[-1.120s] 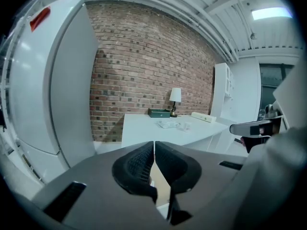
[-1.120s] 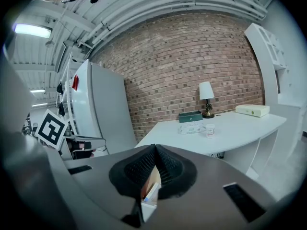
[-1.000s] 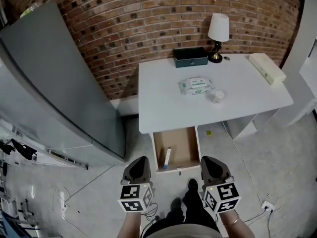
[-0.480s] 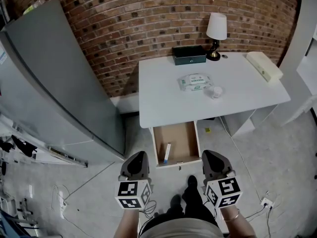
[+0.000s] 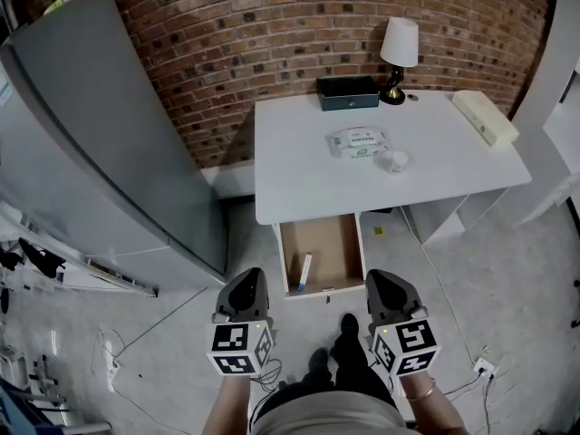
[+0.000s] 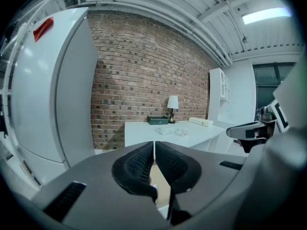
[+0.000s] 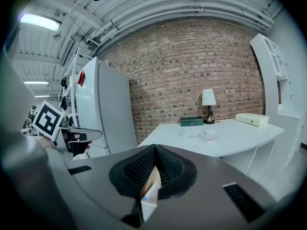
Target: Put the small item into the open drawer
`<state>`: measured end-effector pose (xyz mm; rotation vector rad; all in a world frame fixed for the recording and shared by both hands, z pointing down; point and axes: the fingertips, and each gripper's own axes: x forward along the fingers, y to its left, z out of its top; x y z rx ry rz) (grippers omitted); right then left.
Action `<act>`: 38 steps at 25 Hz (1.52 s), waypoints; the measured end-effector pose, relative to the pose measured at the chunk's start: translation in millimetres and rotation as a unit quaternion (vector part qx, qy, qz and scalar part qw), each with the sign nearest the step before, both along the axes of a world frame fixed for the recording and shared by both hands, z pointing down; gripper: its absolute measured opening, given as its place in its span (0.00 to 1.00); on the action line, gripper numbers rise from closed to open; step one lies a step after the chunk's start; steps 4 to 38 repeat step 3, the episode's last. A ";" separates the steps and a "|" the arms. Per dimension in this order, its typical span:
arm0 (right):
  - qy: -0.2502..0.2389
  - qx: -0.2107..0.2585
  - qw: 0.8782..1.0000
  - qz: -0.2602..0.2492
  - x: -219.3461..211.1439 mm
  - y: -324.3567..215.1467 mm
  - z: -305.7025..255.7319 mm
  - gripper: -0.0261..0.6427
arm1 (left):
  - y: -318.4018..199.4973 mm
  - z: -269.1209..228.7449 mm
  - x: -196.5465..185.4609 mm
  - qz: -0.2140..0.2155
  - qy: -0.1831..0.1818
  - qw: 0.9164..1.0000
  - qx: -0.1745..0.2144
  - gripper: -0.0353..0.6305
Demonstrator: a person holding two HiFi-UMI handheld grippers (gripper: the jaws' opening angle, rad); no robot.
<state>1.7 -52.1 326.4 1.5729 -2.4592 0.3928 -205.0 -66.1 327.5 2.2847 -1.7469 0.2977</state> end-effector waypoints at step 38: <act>0.000 0.003 1.000 -0.001 -0.7 -3.8 1.1 0.05 | -3.7 3.2 -0.1 -0.001 -0.001 1.000 0.000 0.10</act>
